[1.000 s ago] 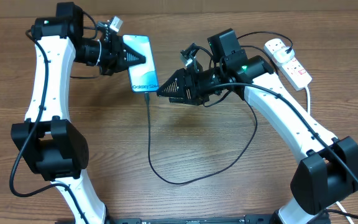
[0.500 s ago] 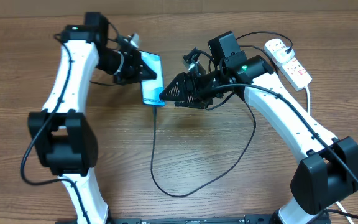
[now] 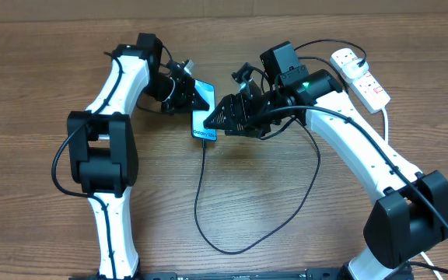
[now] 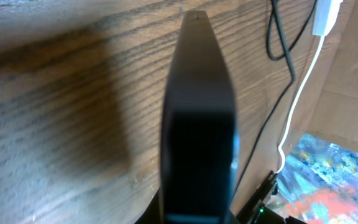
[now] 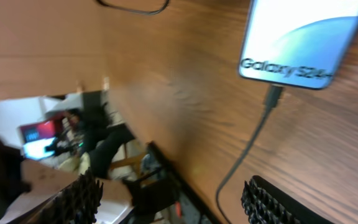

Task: Plug charger to phone and switch on socket
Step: 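Lower the plugged phone toward the table with both grippers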

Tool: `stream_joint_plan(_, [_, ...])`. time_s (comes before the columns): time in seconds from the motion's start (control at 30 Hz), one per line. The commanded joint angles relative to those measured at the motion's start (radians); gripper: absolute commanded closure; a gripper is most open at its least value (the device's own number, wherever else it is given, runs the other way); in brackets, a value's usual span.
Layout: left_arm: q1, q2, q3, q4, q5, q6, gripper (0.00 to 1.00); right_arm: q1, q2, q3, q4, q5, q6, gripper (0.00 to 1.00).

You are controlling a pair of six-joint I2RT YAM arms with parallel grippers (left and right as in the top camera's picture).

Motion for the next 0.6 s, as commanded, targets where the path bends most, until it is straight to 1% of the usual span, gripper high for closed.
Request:
stream_joint_plan(0.0, [-0.018, 0.013, 0.000, 0.024, 0.000, 0.023, 0.95, -0.004, -0.005, 0.018, -0.010, 0.123, 0.009, 0.26])
stream_joint_plan(0.1, [-0.025, 0.013, 0.000, 0.043, -0.049, 0.023, 0.94, -0.004, -0.005, 0.018, -0.014, 0.151, 0.009, 0.26])
stream_joint_plan(0.33, [-0.029, 0.013, -0.001, 0.089, -0.044, -0.019, 0.93, -0.004, -0.005, 0.018, -0.012, 0.152, 0.009, 0.25])
stream_joint_plan(0.57, [-0.034, 0.013, -0.001, 0.103, -0.050, -0.050, 0.94, -0.004, -0.005, 0.018, -0.012, 0.150, 0.035, 0.25])
